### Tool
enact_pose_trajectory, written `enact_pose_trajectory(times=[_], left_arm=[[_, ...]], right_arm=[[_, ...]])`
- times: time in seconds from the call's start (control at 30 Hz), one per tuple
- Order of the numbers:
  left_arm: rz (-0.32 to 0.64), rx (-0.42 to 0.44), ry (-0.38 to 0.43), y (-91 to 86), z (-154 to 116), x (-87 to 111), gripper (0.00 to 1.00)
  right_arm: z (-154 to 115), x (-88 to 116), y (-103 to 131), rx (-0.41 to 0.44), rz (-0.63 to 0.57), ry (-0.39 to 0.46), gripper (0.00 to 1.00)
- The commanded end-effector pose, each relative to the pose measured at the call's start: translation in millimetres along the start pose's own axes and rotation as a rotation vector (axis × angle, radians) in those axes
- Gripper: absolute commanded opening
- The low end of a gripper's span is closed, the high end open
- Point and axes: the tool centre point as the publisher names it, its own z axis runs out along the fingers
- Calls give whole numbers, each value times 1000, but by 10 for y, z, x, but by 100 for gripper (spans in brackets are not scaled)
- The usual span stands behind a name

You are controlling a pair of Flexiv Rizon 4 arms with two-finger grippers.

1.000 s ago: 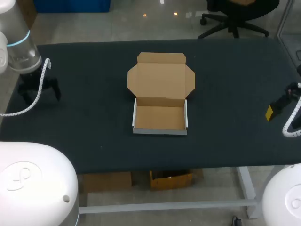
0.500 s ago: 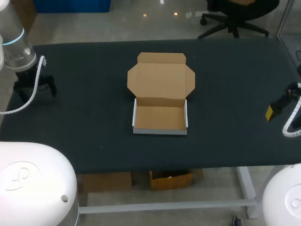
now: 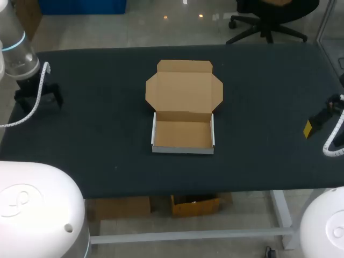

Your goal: Assemble the packaging by folding the flat box into shape, placing the metal phone stand inside, and closing the box properly

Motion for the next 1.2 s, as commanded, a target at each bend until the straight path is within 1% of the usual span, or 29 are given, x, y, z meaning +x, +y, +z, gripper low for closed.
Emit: enact_pose_trajectory(times=[0.03,0.9,1.2], left_arm=[[1,-16,1,-128,93,-3,100],[20,3,0,-458,210,50,100],[32,1,-11,-492,220,89,100]], right_arm=[[-17,1,-1,4,0,0,100],[-17,1,-1,4,0,0,100],[-17,1,-1,4,0,0,100]])
